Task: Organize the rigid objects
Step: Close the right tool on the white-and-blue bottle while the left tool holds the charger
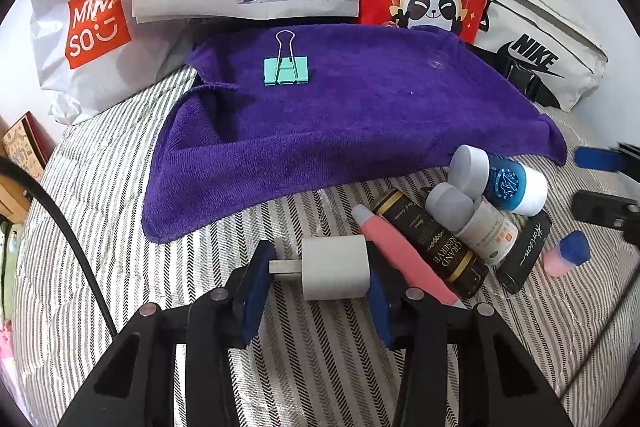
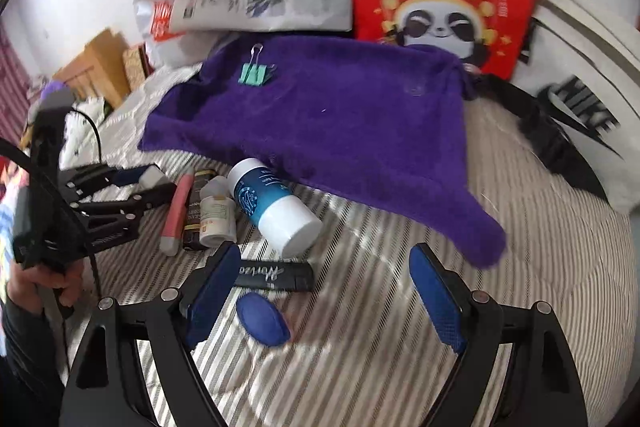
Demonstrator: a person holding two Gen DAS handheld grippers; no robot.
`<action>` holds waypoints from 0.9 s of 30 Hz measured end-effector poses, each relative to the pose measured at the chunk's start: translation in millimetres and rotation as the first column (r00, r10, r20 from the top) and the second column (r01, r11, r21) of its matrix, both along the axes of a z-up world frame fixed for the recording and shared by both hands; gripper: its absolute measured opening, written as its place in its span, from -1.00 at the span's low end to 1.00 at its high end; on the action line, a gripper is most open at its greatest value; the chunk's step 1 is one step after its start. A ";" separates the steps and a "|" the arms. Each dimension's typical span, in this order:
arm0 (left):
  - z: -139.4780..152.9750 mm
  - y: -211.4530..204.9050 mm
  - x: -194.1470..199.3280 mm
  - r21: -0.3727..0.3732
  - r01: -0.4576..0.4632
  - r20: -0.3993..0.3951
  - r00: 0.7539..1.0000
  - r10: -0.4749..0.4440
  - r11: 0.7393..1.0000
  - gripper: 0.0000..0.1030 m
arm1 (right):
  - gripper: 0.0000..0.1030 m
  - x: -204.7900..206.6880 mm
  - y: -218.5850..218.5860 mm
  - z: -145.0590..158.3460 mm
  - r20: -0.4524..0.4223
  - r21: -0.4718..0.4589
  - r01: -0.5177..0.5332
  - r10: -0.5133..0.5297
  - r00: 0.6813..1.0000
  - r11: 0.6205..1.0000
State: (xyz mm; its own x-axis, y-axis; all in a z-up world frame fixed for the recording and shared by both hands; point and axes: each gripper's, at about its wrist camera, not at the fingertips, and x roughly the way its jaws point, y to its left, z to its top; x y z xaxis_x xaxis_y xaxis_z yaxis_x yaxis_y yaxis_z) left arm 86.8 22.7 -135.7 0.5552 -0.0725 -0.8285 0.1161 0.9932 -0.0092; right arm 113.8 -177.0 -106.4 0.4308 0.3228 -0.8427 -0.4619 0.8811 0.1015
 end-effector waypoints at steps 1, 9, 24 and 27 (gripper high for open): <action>-0.3 0.0 -0.7 -0.001 0.001 0.004 1.000 -0.001 1.000 -0.19 | 0.66 4.6 7.2 -3.3 -0.002 -0.022 -0.025 0.025 1.000 0.999; -1.5 -0.2 -2.1 0.002 0.007 0.015 1.000 -0.007 1.000 -0.18 | 0.49 28.1 47.9 -27.4 -0.047 -0.171 -0.189 0.184 0.982 0.967; -1.4 -0.3 -3.0 0.006 0.004 0.016 1.000 -0.004 1.000 -0.18 | -0.26 21.4 -9.1 -23.4 -0.056 -0.125 -0.033 0.026 0.998 0.992; -1.5 -0.9 -3.3 0.010 0.003 0.018 1.000 -0.003 1.000 -0.18 | -0.26 19.8 -34.7 -26.2 -0.063 -0.135 0.061 -0.070 0.996 0.989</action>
State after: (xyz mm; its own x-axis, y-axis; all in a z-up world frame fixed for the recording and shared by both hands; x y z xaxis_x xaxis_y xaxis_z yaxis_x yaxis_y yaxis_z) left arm 83.6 21.8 -137.2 0.5695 -0.0664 -0.8193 0.1192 0.9929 0.0025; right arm 133.6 -211.7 -132.6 0.3877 0.1795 -0.9041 -0.3990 0.9169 0.0109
